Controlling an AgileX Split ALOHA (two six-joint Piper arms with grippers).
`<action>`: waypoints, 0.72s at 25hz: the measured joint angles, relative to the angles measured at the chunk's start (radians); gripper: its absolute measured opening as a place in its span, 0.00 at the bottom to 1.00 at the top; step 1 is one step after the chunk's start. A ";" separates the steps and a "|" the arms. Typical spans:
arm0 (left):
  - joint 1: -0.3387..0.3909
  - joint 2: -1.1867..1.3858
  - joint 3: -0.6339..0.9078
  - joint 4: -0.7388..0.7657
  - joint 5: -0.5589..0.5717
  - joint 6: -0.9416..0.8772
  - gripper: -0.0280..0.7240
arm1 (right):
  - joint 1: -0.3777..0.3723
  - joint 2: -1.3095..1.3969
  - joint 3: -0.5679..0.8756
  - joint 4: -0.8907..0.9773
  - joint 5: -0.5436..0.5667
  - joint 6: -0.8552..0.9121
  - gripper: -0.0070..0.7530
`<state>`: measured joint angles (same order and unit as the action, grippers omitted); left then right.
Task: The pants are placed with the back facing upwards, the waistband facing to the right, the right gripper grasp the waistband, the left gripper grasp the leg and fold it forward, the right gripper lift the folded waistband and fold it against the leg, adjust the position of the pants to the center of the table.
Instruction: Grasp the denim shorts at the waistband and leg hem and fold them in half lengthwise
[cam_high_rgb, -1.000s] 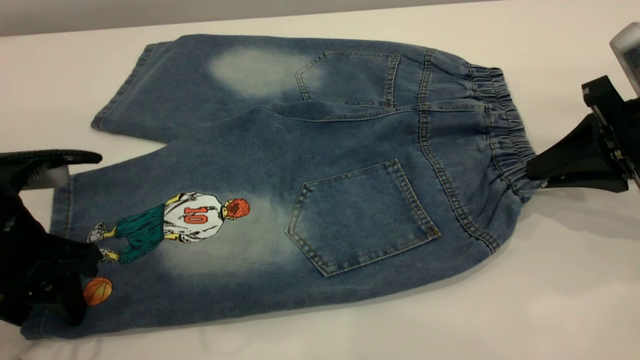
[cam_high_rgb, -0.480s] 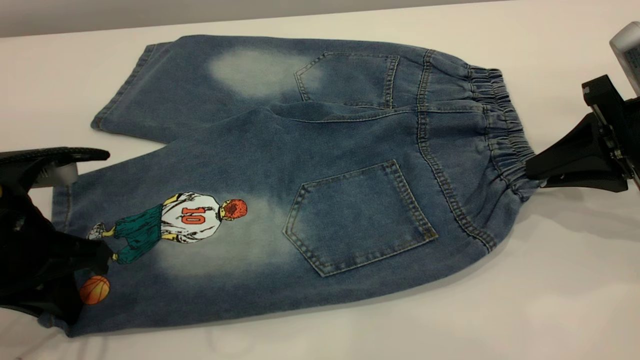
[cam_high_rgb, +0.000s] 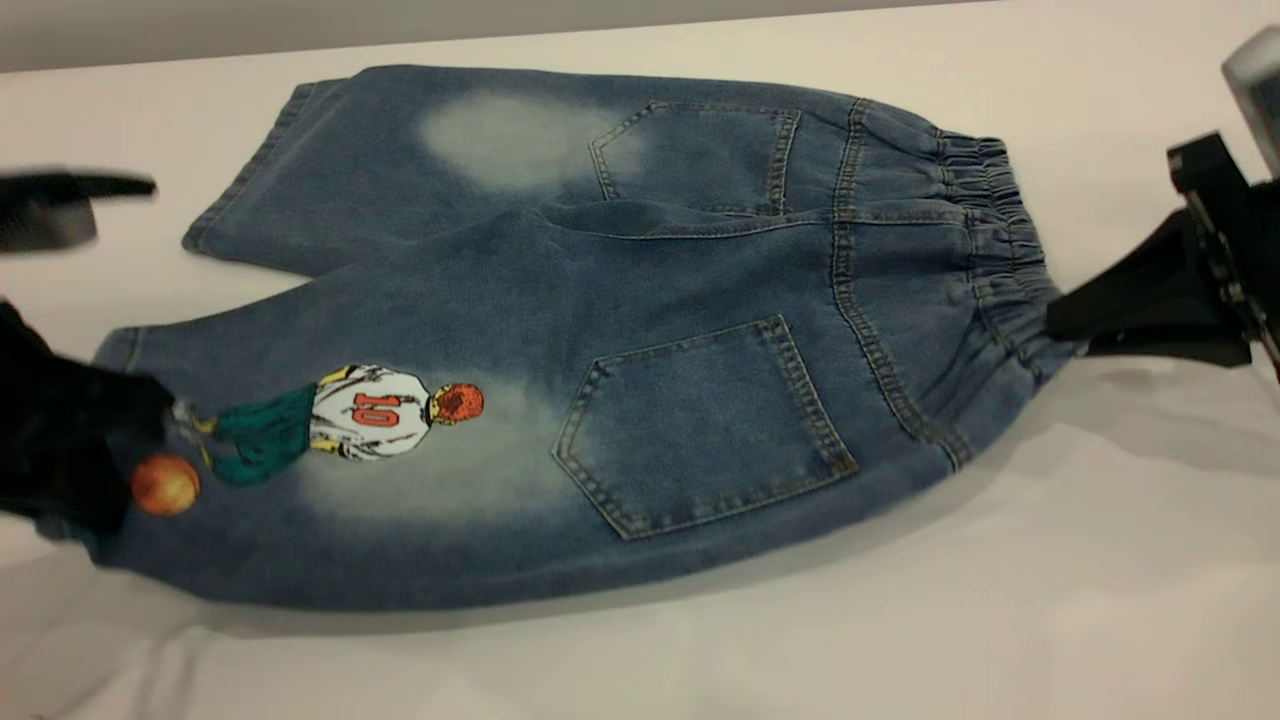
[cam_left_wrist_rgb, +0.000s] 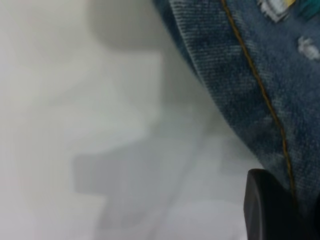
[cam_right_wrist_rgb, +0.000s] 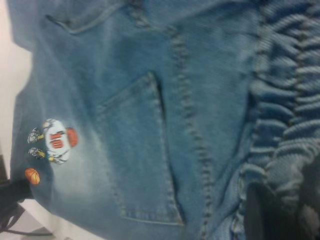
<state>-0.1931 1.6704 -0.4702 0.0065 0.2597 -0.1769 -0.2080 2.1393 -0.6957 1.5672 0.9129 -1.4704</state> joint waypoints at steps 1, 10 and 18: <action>0.000 -0.029 0.000 -0.001 0.009 0.009 0.16 | 0.000 -0.011 0.000 0.000 0.001 0.000 0.04; -0.001 -0.240 -0.002 -0.016 0.041 0.011 0.16 | 0.000 -0.188 0.000 -0.002 0.001 0.048 0.04; -0.001 -0.370 -0.100 -0.007 0.055 0.035 0.16 | 0.000 -0.293 -0.022 0.012 0.001 0.074 0.04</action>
<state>-0.1940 1.3007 -0.5702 0.0000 0.3149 -0.1417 -0.2080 1.8458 -0.7178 1.5790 0.9139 -1.3961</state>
